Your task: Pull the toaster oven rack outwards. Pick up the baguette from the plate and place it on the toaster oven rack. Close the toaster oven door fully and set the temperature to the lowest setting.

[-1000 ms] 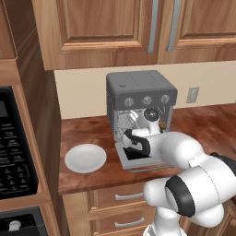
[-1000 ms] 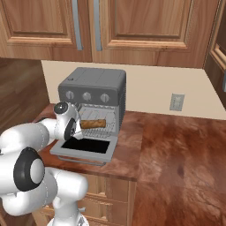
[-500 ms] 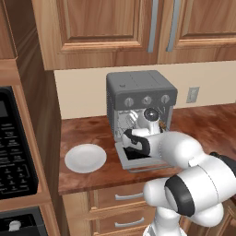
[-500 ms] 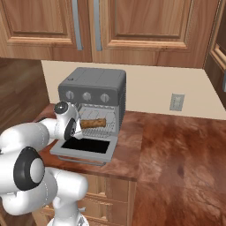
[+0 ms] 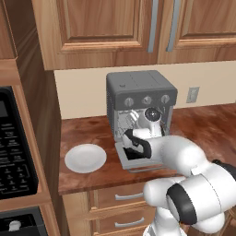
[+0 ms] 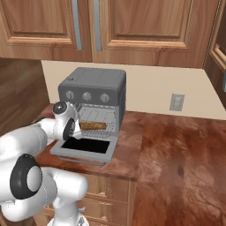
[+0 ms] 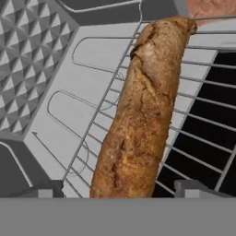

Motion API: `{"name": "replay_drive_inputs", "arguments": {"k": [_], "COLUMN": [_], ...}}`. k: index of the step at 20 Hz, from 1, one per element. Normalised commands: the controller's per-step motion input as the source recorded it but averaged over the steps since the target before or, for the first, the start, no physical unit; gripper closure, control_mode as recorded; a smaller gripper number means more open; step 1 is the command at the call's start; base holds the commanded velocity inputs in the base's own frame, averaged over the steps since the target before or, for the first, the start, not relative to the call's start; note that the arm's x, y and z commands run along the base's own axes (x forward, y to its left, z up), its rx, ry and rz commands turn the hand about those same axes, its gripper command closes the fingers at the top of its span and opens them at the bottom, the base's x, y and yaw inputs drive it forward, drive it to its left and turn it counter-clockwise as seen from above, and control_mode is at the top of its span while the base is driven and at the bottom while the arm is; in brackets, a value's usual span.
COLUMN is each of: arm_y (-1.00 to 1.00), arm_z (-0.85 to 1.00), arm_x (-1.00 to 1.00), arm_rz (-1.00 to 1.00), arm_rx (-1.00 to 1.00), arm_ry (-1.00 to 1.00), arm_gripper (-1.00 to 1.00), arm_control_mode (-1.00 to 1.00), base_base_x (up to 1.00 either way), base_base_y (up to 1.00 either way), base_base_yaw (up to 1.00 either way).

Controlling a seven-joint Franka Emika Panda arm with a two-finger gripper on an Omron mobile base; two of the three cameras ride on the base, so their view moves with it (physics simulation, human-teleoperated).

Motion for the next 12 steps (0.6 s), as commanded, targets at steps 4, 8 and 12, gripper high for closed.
{"name": "replay_drive_inputs", "arguments": {"k": [4, 8, 12], "arm_y": [-0.18, -0.45, -0.50], "arm_z": [0.36, 0.40, 0.18], "arm_x": [-0.50, -0.59, -0.49], "arm_rz": [-0.01, -0.02, 0.03], "arm_rx": [0.00, 0.00, 0.00], "arm_ry": [-0.01, 0.01, 0.11], "arm_gripper": [-1.00, -1.00, -1.00], "arm_control_mode": [-1.00, -1.00, -1.00], "base_base_x": [0.00, 0.00, 0.00], "base_base_y": [0.00, 0.00, 0.00], "base_base_yaw": [0.00, 0.00, 0.00]}}
